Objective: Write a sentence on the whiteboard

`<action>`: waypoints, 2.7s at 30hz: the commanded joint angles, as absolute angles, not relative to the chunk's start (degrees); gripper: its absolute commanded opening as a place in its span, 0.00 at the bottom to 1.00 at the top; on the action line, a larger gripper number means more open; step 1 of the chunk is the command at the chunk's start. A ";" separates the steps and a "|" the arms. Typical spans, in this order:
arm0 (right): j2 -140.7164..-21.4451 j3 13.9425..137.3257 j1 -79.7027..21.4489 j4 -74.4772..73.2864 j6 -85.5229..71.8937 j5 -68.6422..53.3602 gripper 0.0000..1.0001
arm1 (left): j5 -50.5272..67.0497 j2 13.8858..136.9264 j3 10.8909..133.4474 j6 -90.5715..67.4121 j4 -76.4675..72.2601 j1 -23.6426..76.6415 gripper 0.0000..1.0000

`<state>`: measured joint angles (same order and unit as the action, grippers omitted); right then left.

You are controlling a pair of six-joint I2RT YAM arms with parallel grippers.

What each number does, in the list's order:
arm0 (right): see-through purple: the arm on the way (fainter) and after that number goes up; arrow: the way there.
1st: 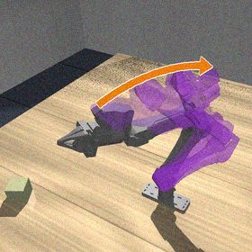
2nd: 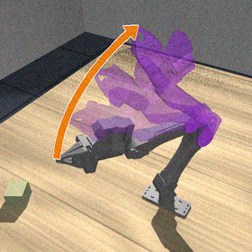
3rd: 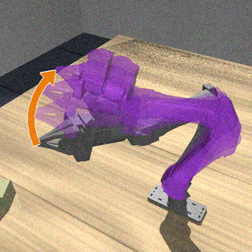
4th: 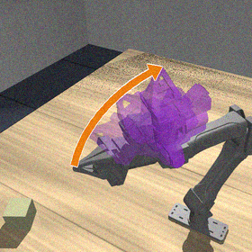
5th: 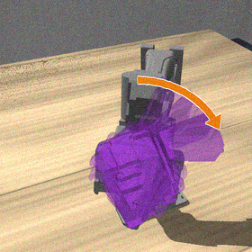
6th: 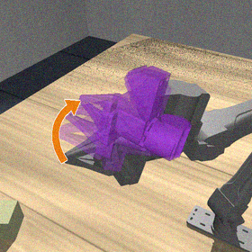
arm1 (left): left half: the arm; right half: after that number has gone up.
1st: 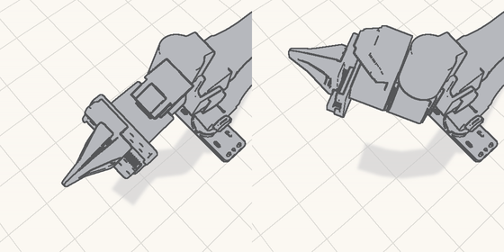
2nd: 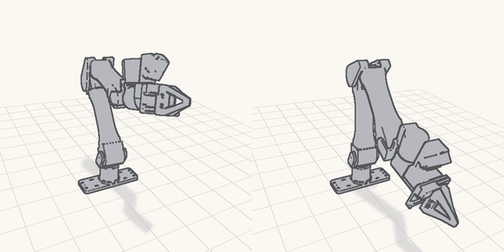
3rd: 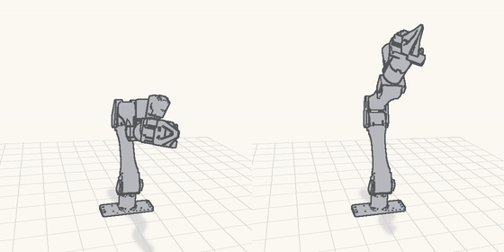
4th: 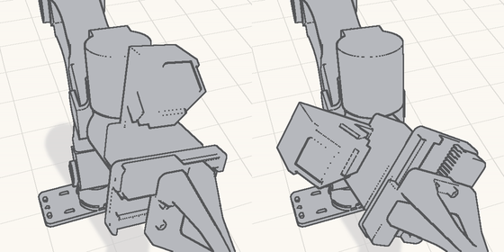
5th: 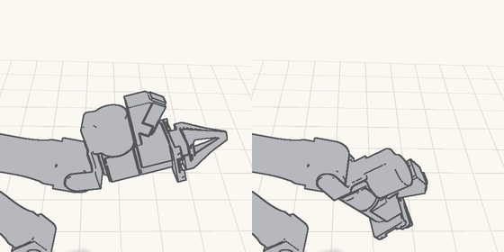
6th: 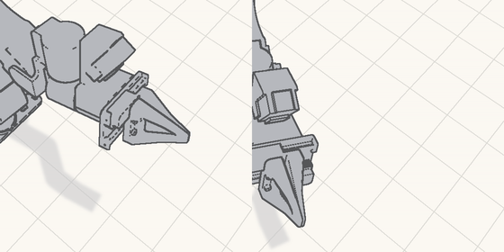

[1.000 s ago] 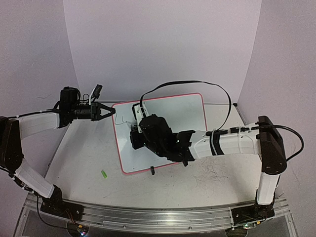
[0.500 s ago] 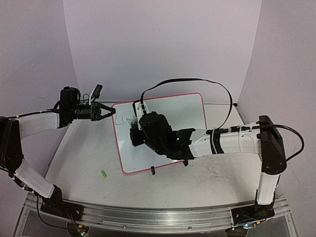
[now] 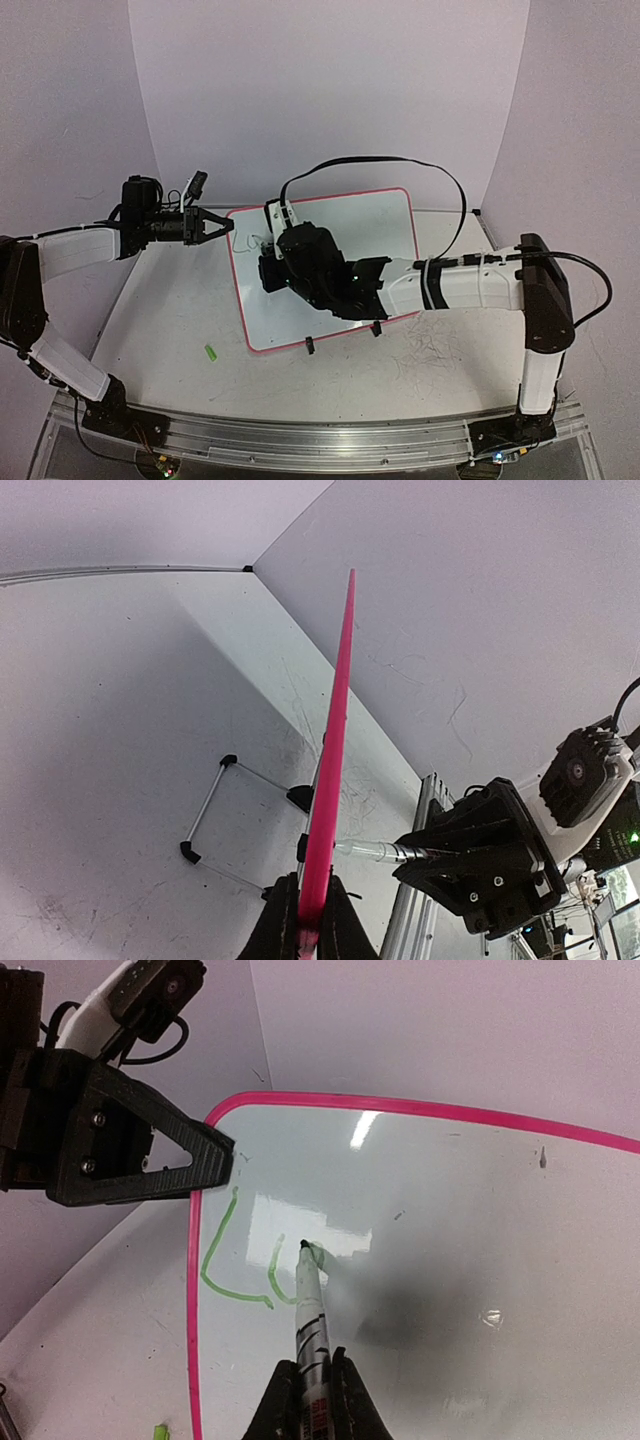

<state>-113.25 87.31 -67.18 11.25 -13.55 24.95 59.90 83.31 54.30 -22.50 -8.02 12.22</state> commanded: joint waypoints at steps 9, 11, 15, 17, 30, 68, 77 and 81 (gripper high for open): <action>-112.89 88.67 -67.06 10.76 -13.39 22.29 0.00 | 61.83 81.07 54.77 -24.52 -9.16 12.22 0.07; -109.65 85.21 -67.06 12.75 -13.81 22.35 0.00 | 61.72 81.04 54.76 -24.44 -9.14 12.22 0.07; -105.71 79.88 -66.23 16.42 -14.91 21.10 0.00 | 61.71 81.04 54.84 -24.52 -9.17 12.19 0.07; -105.89 79.79 -66.18 16.44 -14.68 21.18 0.00 | 61.74 81.04 54.90 -24.48 -9.17 12.19 0.07; -107.97 83.21 -66.21 16.44 -12.46 22.78 0.00 | 61.80 81.12 54.74 -24.43 -9.15 12.22 0.06; -109.26 82.02 -66.14 11.70 -15.82 24.78 0.00 | 61.97 80.63 54.74 -24.35 -9.17 12.20 0.06; -108.14 79.82 -66.20 11.60 -17.31 24.64 0.00 | 61.98 80.51 54.72 -24.35 -9.16 12.22 0.06; -107.59 79.45 -66.25 11.60 -17.49 24.59 0.00 | 62.01 80.42 54.57 -24.35 -9.17 12.21 0.06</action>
<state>-109.78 80.57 -66.54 13.23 -16.55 23.43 59.87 83.20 54.28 -22.50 -7.99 12.23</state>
